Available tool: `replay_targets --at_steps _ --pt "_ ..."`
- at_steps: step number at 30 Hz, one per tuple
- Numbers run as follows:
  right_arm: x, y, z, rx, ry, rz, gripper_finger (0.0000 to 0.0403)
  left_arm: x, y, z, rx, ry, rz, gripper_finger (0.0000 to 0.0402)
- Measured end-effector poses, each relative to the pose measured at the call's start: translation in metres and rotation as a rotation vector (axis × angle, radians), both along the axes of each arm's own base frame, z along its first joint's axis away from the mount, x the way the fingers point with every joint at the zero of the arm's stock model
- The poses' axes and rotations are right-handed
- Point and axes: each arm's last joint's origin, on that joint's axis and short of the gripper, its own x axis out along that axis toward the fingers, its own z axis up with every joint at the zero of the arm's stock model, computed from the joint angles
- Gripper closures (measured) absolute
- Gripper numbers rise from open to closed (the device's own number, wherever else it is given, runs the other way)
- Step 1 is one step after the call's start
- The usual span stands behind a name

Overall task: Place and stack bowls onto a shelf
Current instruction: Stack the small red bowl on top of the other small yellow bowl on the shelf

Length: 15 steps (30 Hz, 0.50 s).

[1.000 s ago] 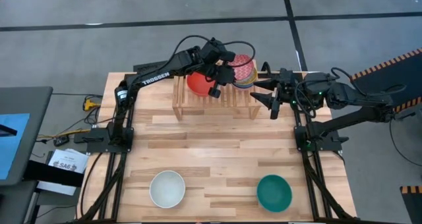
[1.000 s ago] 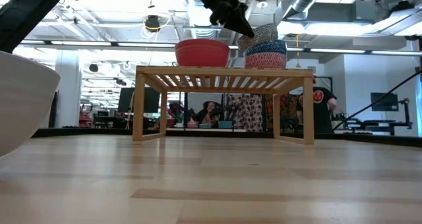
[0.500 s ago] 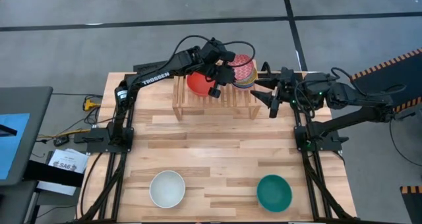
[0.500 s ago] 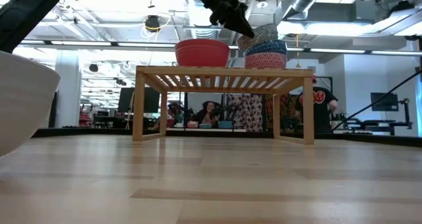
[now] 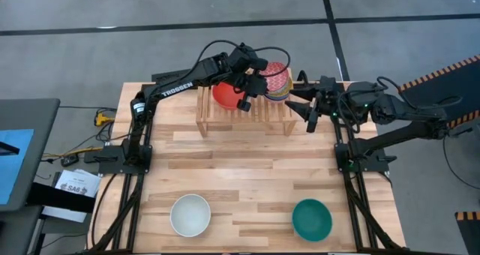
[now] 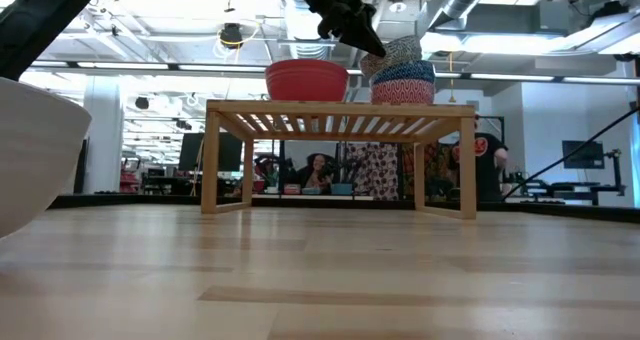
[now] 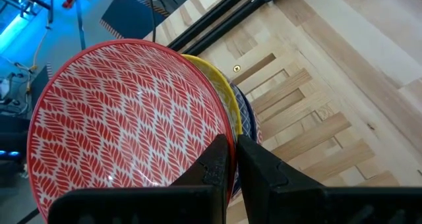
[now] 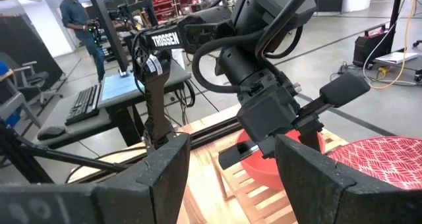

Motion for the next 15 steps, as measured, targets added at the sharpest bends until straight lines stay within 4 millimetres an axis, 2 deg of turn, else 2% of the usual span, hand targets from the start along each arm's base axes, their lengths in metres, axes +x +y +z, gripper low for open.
replay_targets --at_steps 15 --pt "0.0 0.0 0.0006 0.025 -0.015 -0.005 0.0154 -0.0002 -0.0002 0.0009 0.004 -0.004 -0.002 0.036"
